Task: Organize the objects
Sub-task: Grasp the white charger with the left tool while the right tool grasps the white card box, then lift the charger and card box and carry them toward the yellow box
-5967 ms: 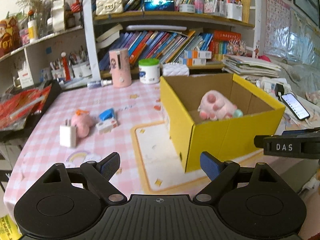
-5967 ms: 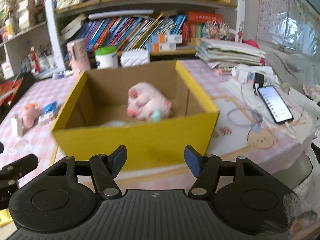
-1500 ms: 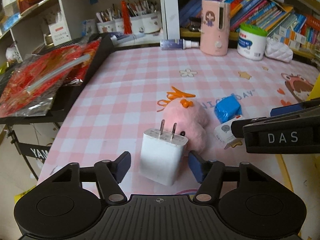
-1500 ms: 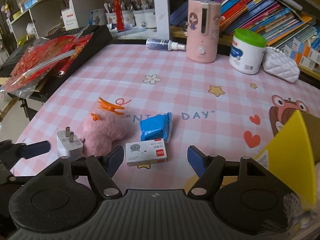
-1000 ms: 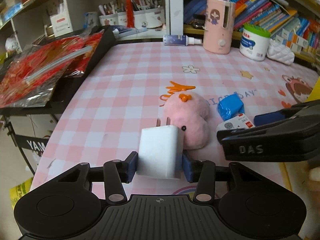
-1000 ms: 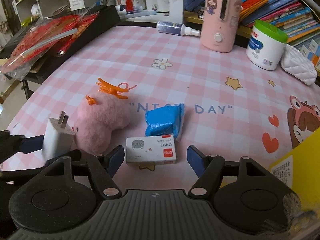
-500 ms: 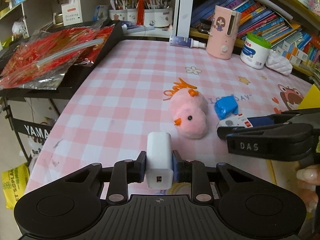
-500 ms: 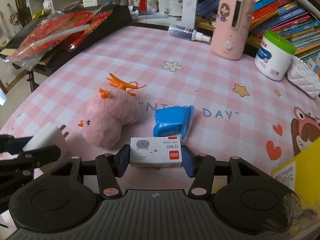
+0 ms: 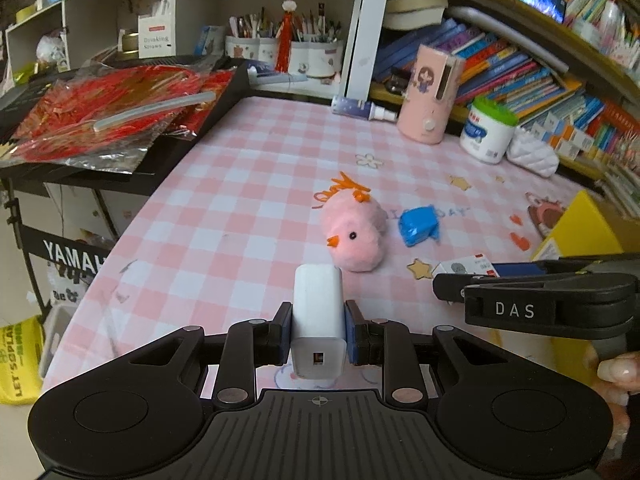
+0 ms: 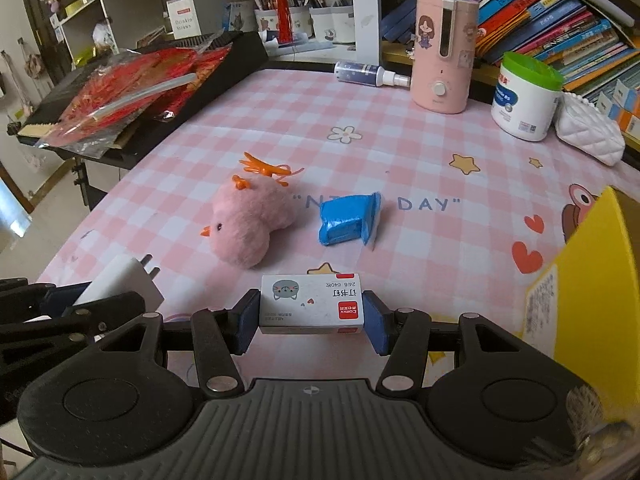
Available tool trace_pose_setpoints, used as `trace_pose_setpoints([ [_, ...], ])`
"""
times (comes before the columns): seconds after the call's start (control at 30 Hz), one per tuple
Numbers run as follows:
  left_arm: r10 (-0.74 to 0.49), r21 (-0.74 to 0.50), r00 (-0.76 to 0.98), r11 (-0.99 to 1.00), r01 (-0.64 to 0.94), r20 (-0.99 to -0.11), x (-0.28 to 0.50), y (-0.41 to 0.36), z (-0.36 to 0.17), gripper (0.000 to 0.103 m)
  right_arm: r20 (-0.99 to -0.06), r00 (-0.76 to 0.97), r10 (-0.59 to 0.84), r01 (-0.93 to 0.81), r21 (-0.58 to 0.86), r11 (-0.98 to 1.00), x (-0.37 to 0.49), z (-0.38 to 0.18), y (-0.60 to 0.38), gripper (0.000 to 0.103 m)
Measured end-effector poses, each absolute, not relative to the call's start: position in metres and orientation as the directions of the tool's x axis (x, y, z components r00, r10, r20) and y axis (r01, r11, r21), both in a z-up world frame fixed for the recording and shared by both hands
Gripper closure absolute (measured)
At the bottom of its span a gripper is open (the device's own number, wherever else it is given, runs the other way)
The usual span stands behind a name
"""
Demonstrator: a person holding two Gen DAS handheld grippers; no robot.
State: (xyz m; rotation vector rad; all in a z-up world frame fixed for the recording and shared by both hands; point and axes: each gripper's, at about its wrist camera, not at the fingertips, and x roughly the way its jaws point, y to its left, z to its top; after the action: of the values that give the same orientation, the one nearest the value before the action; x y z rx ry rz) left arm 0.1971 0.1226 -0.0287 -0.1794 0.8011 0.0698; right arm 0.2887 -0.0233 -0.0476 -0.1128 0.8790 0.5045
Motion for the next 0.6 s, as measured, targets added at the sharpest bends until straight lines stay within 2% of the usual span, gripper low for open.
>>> trace_pose_setpoints([
  [0.27, -0.052, -0.185, 0.740, 0.978, -0.099, -0.670, 0.162, 0.124, -0.005, 0.079, -0.732, 0.567, 0.376, -0.448, 0.109, 0.887, 0.252, -0.023, -0.045, 0.052],
  [0.6, -0.084, -0.203, 0.758, 0.977, -0.065, -0.647, 0.115, 0.126, 0.001, 0.079, -0.717, 0.606, 0.345, -0.391, 0.109, 0.914, 0.199, -0.015, -0.054, 0.052],
])
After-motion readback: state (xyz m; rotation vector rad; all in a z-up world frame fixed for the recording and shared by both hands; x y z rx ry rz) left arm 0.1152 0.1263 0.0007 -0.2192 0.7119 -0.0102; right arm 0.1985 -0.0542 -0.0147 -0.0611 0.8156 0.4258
